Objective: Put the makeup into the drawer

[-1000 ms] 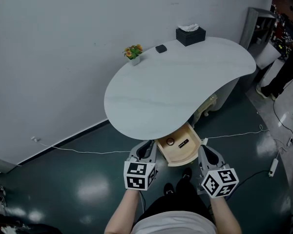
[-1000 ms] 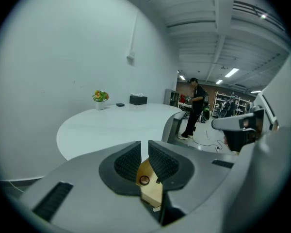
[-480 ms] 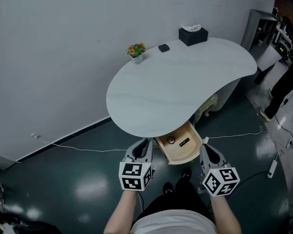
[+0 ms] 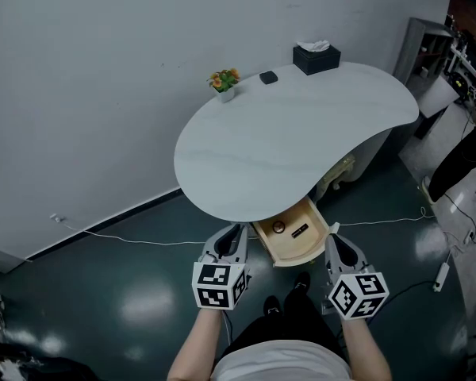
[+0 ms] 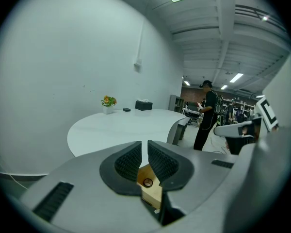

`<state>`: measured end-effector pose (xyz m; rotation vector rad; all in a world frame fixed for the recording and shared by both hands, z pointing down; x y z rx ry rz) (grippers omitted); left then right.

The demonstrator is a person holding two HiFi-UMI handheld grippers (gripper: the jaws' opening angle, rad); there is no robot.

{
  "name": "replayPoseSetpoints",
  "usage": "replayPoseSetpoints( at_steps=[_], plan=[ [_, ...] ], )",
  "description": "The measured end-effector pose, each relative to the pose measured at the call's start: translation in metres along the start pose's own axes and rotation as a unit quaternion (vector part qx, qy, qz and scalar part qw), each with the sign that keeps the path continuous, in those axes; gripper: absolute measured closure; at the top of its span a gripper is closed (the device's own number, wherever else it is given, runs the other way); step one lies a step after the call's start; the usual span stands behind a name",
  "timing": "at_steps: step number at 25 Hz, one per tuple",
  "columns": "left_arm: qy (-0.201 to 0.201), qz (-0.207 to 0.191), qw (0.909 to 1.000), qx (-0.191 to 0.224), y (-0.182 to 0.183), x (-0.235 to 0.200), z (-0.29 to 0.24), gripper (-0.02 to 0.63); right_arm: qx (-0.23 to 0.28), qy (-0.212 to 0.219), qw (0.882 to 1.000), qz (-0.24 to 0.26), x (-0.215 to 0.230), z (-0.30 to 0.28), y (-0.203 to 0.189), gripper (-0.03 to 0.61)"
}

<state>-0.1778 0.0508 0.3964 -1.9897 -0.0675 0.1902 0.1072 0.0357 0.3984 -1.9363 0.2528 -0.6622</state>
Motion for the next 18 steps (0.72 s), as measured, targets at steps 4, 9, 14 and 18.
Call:
replayPoseSetpoints(
  at_steps=[4,9,14,18],
  plan=[
    [0.001,0.001,1.0000,-0.002,-0.0008,-0.0007,0.0013,0.572,-0.004,-0.003,1.000,0.001,-0.0005,0.0002,-0.0003,0.577],
    [0.000,0.001,1.0000,-0.006,-0.0028,0.0002,0.0018,0.572,-0.009,-0.003,1.000,0.003,-0.0002,-0.0003,-0.0015,0.577],
    [-0.004,0.001,1.0000,-0.009,-0.0043,0.0007,0.0019,0.572,-0.011,-0.002,1.000,0.007,-0.0027,-0.0010,-0.0021,0.577],
    [-0.006,0.000,0.9999,-0.011,-0.0059,0.0010,0.0007,0.572,-0.014,-0.002,1.000,0.010,-0.0039,-0.0020,-0.0033,0.577]
  ],
)
Point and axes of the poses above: the fingertips, and each gripper's own axes: z backward along the fingers, x to its right, y out of its top, the point moved 10 cm from there along z, backward along the fingers, and after that the axes turned 3 degrees about y, right-handed, at the moved point
